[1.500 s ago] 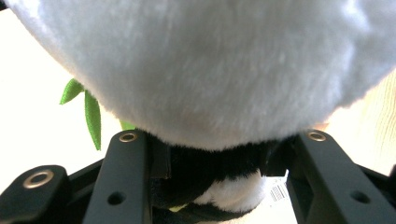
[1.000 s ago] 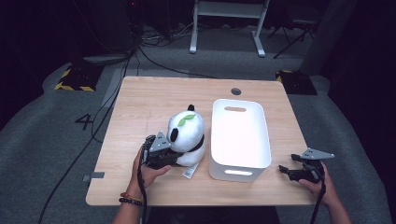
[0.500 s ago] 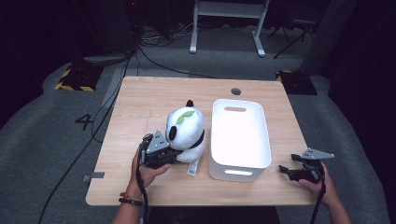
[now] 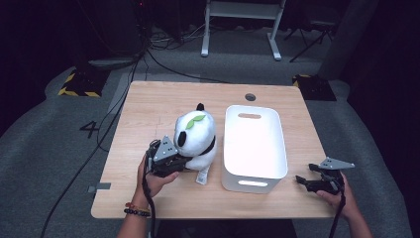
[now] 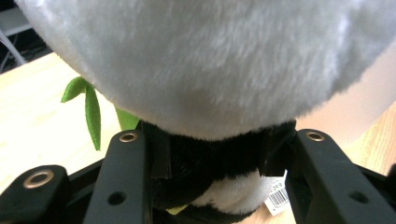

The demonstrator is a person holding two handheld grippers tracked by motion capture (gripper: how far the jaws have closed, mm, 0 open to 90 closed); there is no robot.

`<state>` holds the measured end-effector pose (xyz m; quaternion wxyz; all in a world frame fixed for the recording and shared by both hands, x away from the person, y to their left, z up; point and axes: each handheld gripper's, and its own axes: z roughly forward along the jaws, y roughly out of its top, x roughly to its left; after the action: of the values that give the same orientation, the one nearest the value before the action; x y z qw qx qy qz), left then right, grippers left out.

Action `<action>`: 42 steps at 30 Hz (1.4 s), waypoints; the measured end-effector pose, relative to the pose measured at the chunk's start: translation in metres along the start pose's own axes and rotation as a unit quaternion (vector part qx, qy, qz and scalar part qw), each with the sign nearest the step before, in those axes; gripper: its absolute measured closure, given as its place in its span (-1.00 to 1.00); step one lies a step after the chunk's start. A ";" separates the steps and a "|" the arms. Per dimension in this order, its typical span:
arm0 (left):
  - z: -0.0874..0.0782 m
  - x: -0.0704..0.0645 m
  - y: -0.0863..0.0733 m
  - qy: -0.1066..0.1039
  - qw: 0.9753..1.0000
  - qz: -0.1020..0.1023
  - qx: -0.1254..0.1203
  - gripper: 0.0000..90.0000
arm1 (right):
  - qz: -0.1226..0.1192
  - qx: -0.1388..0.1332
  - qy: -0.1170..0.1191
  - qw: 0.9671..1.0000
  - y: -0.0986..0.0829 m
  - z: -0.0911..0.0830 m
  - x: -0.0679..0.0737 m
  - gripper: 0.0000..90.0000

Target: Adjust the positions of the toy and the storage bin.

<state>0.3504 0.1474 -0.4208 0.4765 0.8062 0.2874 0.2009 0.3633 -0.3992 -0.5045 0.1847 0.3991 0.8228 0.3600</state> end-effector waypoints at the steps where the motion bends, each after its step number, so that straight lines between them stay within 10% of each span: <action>1: 0.000 0.000 0.001 0.003 1.000 0.003 0.000 0.25 | 0.000 0.000 0.000 1.000 0.000 0.000 0.000 -0.59; 42: -0.014 0.006 0.042 0.016 0.999 0.014 -0.041 0.26 | 0.000 0.000 0.000 1.000 0.000 0.000 0.000 -0.58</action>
<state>0.3577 0.1444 -0.3770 0.5013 0.7869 0.2750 0.2321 0.3632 -0.3992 -0.5045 0.1846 0.3992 0.8227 0.3601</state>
